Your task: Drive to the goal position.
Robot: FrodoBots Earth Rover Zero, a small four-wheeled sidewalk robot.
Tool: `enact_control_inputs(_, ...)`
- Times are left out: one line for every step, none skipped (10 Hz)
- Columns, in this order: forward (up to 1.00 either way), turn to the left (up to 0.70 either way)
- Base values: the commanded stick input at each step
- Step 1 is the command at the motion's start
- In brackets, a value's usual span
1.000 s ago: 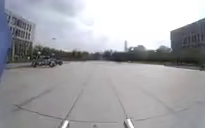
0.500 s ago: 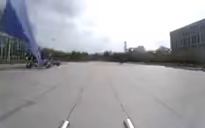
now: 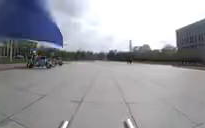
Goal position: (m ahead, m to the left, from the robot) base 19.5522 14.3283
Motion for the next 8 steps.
enact_control_inputs(1.0, 0.0)
enact_control_inputs(1.0, 0.0)
enact_control_inputs(1.0, 0.0)
enact_control_inputs(1.0, 0.0)
enact_control_inputs(1.0, 0.0)
enact_control_inputs(1.0, 0.0)
enact_control_inputs(1.0, 0.0)
enact_control_inputs(1.0, 0.0)
